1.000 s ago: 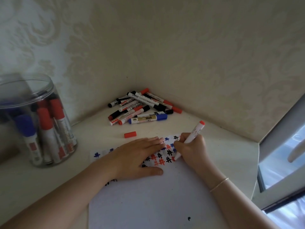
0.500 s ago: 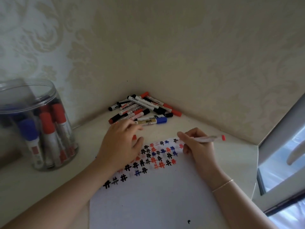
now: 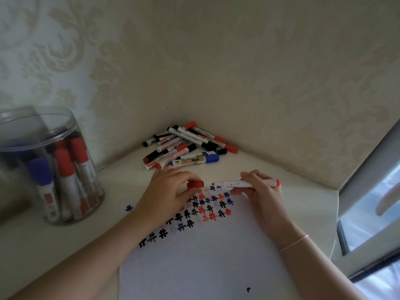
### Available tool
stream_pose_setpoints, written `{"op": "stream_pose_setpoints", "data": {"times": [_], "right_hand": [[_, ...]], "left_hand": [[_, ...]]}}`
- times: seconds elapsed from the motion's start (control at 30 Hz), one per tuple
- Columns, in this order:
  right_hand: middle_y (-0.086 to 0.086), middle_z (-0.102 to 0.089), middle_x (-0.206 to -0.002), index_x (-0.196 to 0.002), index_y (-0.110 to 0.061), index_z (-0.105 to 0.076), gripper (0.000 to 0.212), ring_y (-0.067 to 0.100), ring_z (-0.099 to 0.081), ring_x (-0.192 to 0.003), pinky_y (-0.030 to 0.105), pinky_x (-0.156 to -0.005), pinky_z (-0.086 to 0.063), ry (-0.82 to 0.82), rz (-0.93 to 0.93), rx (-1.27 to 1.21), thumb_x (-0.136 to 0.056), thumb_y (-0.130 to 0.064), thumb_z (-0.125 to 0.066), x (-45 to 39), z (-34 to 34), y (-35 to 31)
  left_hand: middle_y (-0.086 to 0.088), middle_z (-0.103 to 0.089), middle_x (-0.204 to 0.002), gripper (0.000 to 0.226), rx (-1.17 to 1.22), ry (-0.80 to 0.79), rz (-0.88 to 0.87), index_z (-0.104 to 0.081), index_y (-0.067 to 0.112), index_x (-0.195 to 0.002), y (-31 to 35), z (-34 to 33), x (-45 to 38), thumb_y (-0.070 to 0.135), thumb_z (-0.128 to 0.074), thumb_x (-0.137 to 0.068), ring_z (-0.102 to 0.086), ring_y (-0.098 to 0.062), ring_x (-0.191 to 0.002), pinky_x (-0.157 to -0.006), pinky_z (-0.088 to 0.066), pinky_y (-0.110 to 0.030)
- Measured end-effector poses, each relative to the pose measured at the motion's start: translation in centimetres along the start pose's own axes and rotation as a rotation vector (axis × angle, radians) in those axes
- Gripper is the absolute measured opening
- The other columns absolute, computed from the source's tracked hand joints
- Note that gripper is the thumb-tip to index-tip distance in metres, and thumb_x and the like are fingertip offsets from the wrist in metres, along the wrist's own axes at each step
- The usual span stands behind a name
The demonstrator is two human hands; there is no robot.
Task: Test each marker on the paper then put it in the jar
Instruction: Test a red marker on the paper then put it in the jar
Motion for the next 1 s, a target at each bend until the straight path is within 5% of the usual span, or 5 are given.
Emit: {"op": "stream_pose_setpoints", "data": {"times": [0.13,0.5,0.7,0.83,1.0], "right_hand": [[0.013,-0.061,-0.060,-0.064,-0.001,-0.055,0.022,0.027,-0.061,-0.065,0.045,-0.078,-0.042,0.002,-0.004,0.059,-0.083,-0.006,-0.066,0.2,-0.3,0.1],[0.015,-0.066,-0.072,-0.075,0.001,-0.066,0.020,0.021,-0.061,-0.062,0.027,-0.055,-0.049,-0.124,0.022,0.270,-0.075,-0.016,-0.074,0.9,-0.9,-0.2],[0.018,-0.067,-0.076,-0.079,0.002,-0.067,0.038,0.024,-0.063,-0.066,0.031,-0.063,-0.050,-0.108,0.094,0.241,-0.073,-0.034,-0.078,0.8,-0.6,-0.2],[0.000,-0.043,-0.044,-0.052,-0.013,-0.051,0.038,0.015,-0.036,-0.041,0.023,-0.044,-0.032,0.069,0.257,0.320,-0.086,-0.020,-0.065,0.6,-0.3,-0.2],[-0.010,-0.026,-0.050,-0.060,-0.019,-0.027,0.044,0.005,-0.021,-0.051,0.023,-0.048,-0.020,0.036,0.397,0.704,-0.094,-0.017,-0.056,1.6,-2.0,0.3]], "left_hand": [[0.024,-0.064,-0.099,0.028,0.028,0.031,-0.047,-0.067,0.035,-0.107,0.3,-0.2,0.1,0.045,-0.058,-0.083,-0.050,0.002,-0.095,-0.086,-0.029,-0.019],[0.032,-0.057,-0.095,0.023,0.129,-0.096,-0.061,-0.061,0.031,-0.109,1.6,-0.2,0.2,0.042,-0.052,-0.091,-0.047,0.012,-0.090,-0.080,-0.031,-0.013],[0.015,-0.059,-0.092,0.027,0.294,-0.242,-0.006,-0.051,0.037,-0.123,2.4,-0.5,0.6,0.035,-0.040,-0.099,-0.057,-0.009,-0.079,-0.068,-0.048,-0.026],[0.029,-0.055,-0.071,0.018,0.434,-0.204,0.118,-0.060,0.025,-0.106,2.9,0.1,0.6,0.028,-0.043,-0.099,-0.051,0.004,-0.064,-0.061,-0.039,-0.011],[0.015,-0.046,-0.052,0.037,0.586,-0.114,0.277,-0.062,0.022,-0.077,3.2,0.7,0.1,0.056,-0.048,-0.083,-0.042,-0.001,-0.050,-0.058,-0.045,-0.026]]}}
Point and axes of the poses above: each hand's wrist, its own x-axis away from the middle knuckle, its own z-axis out of the back of the hand, y = z × x, the point moved 2 cm from there along -x, towards the middle knuckle
